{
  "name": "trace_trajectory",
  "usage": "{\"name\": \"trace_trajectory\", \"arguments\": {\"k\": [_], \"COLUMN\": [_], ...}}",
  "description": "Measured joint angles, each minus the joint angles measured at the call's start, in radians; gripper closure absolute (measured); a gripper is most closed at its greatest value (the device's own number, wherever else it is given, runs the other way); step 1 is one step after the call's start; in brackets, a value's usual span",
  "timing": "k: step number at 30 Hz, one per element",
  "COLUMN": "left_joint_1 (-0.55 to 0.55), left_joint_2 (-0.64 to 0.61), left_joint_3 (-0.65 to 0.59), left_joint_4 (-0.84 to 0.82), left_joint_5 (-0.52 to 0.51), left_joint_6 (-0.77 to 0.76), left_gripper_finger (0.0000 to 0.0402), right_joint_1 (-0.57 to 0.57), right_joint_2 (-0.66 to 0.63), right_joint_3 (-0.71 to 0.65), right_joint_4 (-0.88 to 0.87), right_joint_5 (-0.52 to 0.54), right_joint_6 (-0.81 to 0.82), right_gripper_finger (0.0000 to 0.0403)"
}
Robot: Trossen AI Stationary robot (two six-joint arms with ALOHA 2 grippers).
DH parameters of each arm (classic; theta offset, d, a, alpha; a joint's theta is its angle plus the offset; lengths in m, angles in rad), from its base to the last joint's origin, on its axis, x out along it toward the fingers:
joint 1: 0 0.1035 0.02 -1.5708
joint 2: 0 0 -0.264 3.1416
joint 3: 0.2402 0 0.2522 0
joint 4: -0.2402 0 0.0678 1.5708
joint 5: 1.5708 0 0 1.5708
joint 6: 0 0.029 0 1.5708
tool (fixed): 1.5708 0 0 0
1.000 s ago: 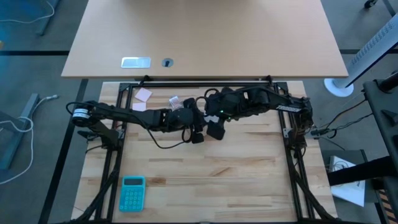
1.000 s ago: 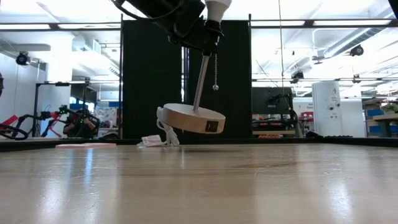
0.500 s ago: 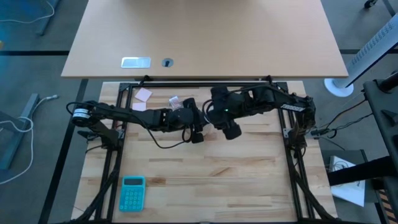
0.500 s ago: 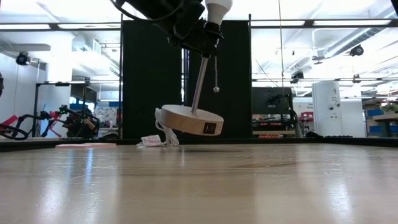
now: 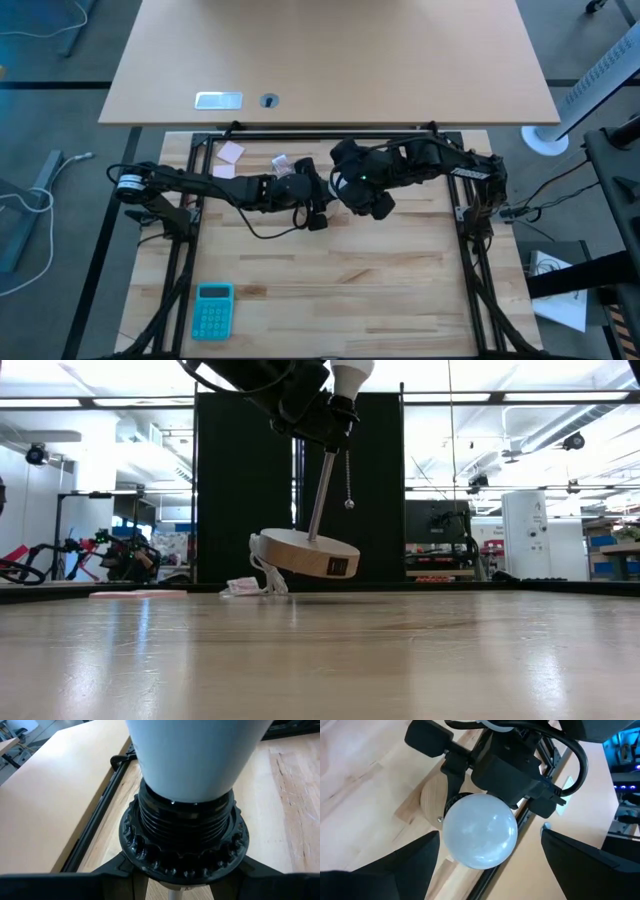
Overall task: Screw lightbulb
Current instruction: Insert the lightbulb into the lamp
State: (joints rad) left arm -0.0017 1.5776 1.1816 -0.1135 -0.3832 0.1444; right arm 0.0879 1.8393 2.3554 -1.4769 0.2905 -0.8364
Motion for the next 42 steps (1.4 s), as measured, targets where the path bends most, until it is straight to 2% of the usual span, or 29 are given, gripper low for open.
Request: {"name": "trace_trajectory", "arguments": {"k": [18,25,31,35,42], "left_joint_1": [0.0,0.0,0.0,0.0,0.0], "left_joint_2": [0.001,0.001,0.001,0.001,0.002], "left_joint_3": [0.0,0.0,0.0,0.0,0.0], "left_joint_4": [0.001,0.001,0.001,0.001,-0.002], "left_joint_5": [0.0,0.0,0.0,0.001,0.005], "left_joint_6": [0.0,0.0,0.0,0.0,0.0], "left_gripper_finger": [0.0257,0.0257,0.0257,0.0257,0.0257], "right_joint_1": [-0.002,-0.004,-0.004,-0.004,-0.004], "right_joint_2": [0.0,0.0,0.001,0.001,0.004], "right_joint_3": [-0.003,-0.049,-0.084,-0.09,-0.093], "right_joint_4": [0.052,0.04,0.045,0.052,0.059], "right_joint_5": [0.024,-0.006,-0.011,-0.01,-0.001], "right_joint_6": [-0.003,0.0,0.098,0.192,0.304], "right_gripper_finger": [0.0059,0.0059,0.0061,0.0087,0.0159]}}
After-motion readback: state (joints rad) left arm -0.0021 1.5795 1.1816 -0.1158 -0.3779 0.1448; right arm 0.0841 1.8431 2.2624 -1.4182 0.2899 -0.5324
